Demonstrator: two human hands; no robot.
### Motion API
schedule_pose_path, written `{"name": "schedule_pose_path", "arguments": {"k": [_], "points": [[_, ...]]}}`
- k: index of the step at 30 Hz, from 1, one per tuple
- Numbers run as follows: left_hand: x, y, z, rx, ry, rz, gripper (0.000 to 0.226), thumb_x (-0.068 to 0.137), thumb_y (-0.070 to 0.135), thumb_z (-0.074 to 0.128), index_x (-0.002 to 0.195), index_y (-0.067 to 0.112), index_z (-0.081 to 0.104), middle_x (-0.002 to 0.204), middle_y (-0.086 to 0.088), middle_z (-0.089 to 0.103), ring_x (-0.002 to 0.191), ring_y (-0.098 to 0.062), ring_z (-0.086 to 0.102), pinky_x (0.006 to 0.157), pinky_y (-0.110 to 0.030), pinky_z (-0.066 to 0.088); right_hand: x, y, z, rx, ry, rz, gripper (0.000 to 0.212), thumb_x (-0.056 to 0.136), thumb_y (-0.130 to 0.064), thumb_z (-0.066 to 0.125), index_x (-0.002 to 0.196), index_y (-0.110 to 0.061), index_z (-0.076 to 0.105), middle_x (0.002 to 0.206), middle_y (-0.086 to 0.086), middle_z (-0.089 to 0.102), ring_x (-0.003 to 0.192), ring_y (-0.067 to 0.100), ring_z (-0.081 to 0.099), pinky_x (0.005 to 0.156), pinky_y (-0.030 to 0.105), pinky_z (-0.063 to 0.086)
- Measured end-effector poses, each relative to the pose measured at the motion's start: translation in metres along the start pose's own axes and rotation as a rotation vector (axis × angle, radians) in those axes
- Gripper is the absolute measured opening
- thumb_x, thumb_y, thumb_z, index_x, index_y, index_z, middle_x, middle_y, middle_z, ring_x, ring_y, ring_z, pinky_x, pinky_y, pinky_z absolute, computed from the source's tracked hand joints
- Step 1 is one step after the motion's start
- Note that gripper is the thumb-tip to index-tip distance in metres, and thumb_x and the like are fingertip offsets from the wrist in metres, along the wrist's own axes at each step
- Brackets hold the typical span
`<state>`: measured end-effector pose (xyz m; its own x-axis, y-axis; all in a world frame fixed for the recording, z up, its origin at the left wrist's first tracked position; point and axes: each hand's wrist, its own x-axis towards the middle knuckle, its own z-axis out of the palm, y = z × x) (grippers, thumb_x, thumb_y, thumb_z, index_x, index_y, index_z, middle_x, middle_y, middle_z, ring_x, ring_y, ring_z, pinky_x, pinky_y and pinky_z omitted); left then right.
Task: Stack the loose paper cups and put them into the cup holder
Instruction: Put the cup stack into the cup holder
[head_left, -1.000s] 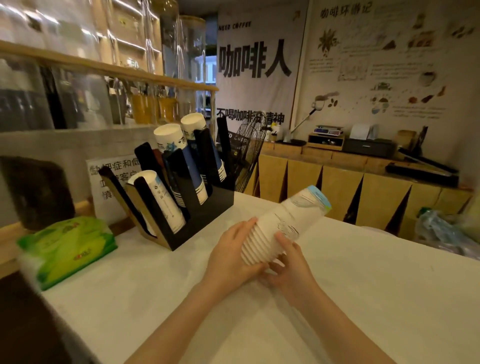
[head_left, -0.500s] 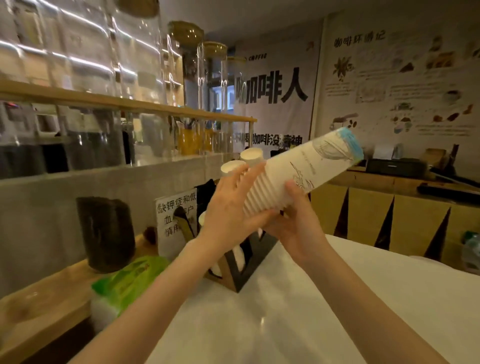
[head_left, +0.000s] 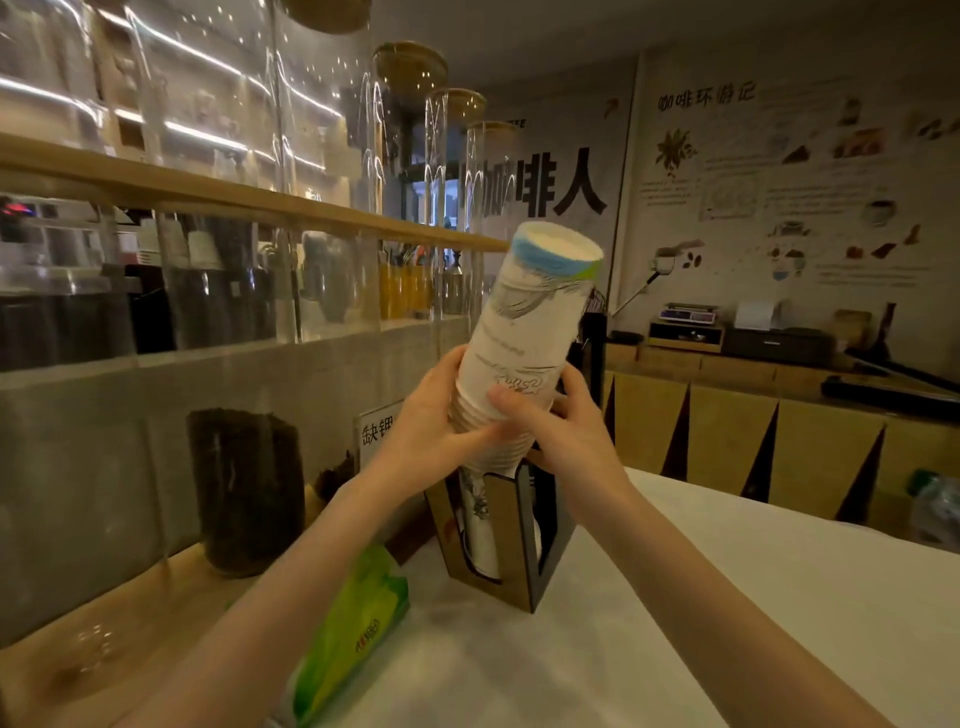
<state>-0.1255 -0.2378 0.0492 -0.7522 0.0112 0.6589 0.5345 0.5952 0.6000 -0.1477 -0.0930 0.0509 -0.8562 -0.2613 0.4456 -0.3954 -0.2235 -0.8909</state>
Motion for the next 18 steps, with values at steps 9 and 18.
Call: {"name": "schedule_pose_path", "arguments": {"k": [9, 18], "points": [[-0.011, -0.025, -0.010, -0.029, -0.106, -0.248, 0.081, 0.043, 0.082, 0.055, 0.113, 0.042, 0.046, 0.094, 0.034, 0.053, 0.088, 0.013, 0.051, 0.064, -0.011, 0.040, -0.001, 0.022, 0.011, -0.159, -0.139, 0.200, 0.042, 0.085, -0.050, 0.046, 0.124, -0.035, 0.041, 0.103, -0.019, 0.051, 0.085, -0.008, 0.046, 0.071, 0.016, 0.038], [-0.005, -0.016, -0.007, 0.023, 0.067, -0.079, 0.076, 0.066, 0.044, 0.072, 0.130, 0.035, 0.033, 0.106, 0.024, 0.048, 0.091, 0.005, 0.048, 0.068, -0.008, 0.034, -0.016, 0.066, -0.011, -0.210, -0.107, 0.486, 0.050, 0.088, -0.059, 0.018, 0.118, -0.035, 0.049, 0.107, -0.007, 0.052, 0.087, 0.002, 0.050, 0.086, 0.026, 0.034]]}}
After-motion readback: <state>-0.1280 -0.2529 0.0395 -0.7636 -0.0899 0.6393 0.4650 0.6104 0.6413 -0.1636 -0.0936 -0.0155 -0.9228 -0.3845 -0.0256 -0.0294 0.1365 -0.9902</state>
